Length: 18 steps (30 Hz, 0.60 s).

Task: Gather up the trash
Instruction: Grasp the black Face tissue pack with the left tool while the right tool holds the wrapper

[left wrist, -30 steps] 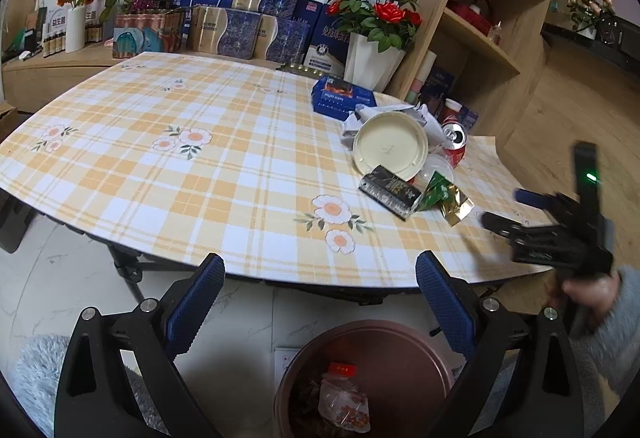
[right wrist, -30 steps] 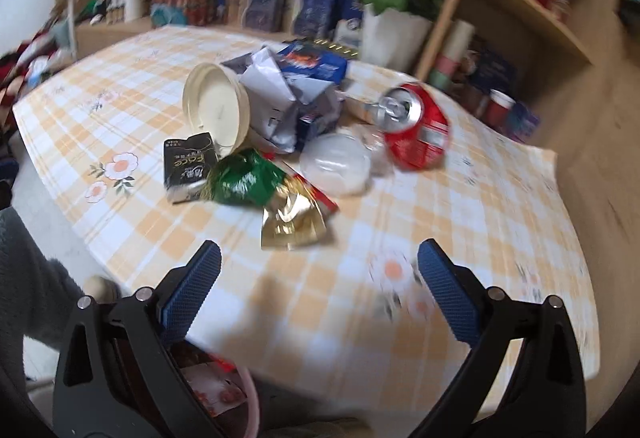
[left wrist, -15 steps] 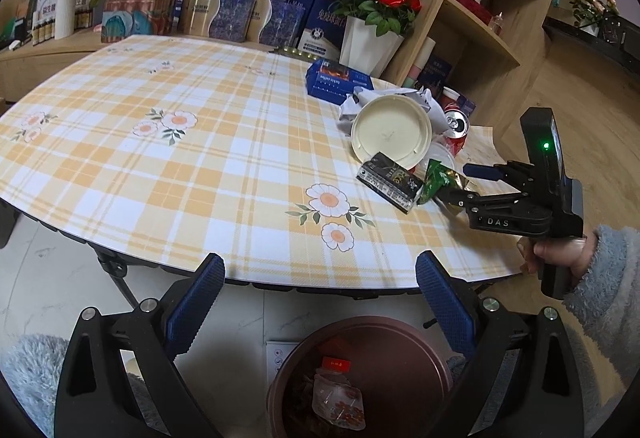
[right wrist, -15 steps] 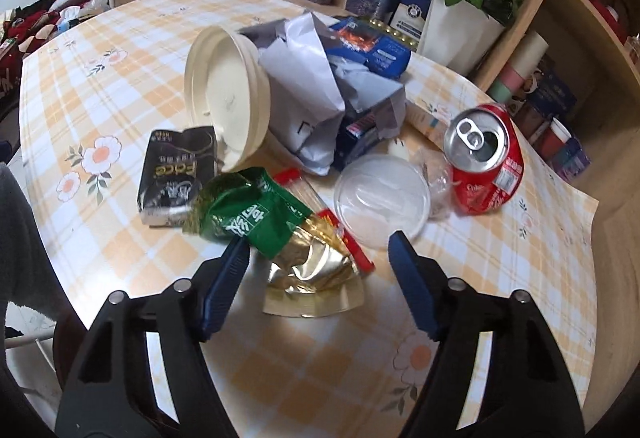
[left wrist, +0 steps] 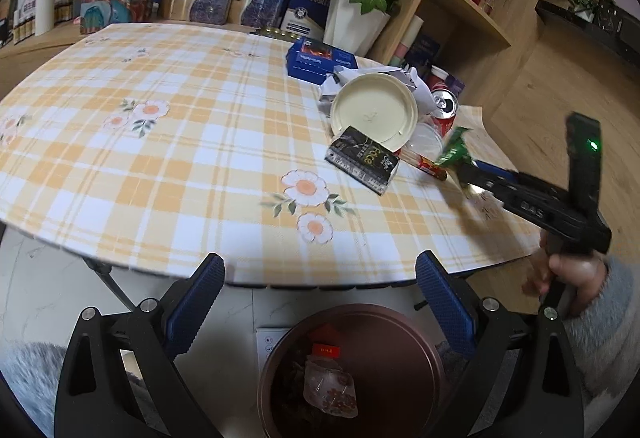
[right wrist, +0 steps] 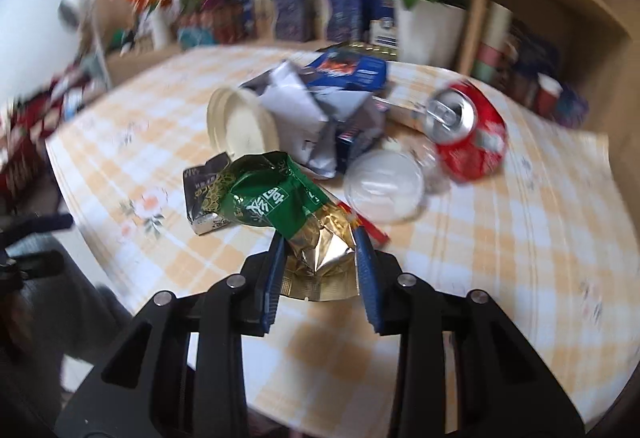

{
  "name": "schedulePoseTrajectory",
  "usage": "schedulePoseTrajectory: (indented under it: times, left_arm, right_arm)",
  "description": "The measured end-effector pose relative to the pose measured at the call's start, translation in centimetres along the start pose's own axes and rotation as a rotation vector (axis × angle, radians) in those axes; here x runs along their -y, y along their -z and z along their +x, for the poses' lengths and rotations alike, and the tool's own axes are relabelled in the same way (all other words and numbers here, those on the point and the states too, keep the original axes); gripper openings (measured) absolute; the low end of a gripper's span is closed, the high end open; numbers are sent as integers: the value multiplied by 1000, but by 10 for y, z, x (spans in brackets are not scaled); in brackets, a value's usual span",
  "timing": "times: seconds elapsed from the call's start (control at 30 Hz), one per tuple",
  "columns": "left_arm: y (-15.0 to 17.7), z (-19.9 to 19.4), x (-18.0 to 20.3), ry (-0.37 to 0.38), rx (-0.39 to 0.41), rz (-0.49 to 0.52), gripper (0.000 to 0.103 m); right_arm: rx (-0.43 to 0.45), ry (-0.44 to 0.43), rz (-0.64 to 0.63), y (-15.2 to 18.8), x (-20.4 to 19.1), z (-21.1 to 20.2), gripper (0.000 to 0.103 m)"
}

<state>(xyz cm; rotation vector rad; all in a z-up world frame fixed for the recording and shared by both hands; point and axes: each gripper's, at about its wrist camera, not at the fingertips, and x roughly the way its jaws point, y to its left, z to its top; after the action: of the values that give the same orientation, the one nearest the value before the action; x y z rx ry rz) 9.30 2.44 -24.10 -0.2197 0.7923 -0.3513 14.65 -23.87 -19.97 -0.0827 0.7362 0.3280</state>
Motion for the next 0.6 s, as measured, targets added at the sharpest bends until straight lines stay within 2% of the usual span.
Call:
schedulePoseTrajectory:
  times: [0.17,0.3,0.47,0.6]
  left_arm:
    - [-31,16,19,22,-24,83,94]
    - [-57,50,42,50,-90,239,94]
    - [-72,97,55,16,-201,371,94]
    - [-79,121,58,-42,-242,420,92]
  right_arm:
    - [26,-3,140,20,21,-15,36]
    - [44,-13,203,30,30,-21,36]
    - [63,-22,229,35,34,-25,36]
    - [72,-30,255,37,40,-26,36]
